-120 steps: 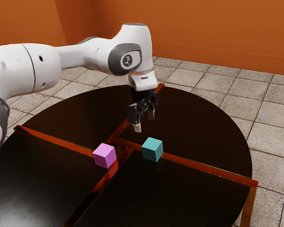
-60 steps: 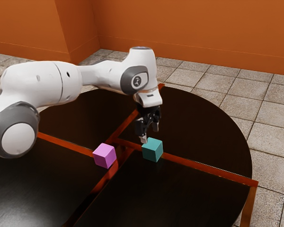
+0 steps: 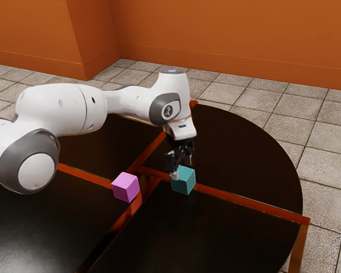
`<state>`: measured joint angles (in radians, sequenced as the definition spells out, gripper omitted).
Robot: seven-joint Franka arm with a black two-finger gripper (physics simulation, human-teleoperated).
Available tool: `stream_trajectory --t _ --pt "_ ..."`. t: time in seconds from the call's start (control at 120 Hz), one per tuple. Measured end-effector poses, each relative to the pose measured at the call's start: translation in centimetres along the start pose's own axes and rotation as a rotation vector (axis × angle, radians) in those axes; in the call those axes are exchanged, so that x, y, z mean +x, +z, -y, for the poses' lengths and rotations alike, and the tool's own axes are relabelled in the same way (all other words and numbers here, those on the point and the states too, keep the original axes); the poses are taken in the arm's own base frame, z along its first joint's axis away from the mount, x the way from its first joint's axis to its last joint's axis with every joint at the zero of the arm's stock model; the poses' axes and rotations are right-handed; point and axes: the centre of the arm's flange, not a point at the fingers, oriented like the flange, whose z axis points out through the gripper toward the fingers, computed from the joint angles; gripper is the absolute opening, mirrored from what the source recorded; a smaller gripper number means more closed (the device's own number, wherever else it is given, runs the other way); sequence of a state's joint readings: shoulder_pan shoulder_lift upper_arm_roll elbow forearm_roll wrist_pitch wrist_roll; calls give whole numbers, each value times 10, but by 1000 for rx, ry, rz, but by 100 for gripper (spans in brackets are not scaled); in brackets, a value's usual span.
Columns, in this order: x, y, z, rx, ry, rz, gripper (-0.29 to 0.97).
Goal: Pick up the blue block with one arm, and put the blue block on the pink block with one arm
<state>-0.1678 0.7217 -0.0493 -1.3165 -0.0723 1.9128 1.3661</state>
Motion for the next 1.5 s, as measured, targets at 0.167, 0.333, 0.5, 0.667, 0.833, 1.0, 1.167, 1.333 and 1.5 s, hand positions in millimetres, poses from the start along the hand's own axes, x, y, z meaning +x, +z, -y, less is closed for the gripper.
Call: stream_trajectory --t 0.167,0.333,0.5,0.667,0.833,1.0,1.167,1.333,1.5 --pt "-4 -4 7 28 -4 5 68" --pt "-6 6 16 32 -2 4 68" --pt "-6 23 18 17 9 6 68" --pt "-8 41 19 -4 13 8 68" --pt "-8 48 19 -13 16 7 49" --pt "-6 33 16 5 18 4 33" --pt "-11 -14 -14 22 18 3 38" --pt "-28 -65 -54 24 3 5 40" --pt "-67 -80 -84 -9 -25 9 39"
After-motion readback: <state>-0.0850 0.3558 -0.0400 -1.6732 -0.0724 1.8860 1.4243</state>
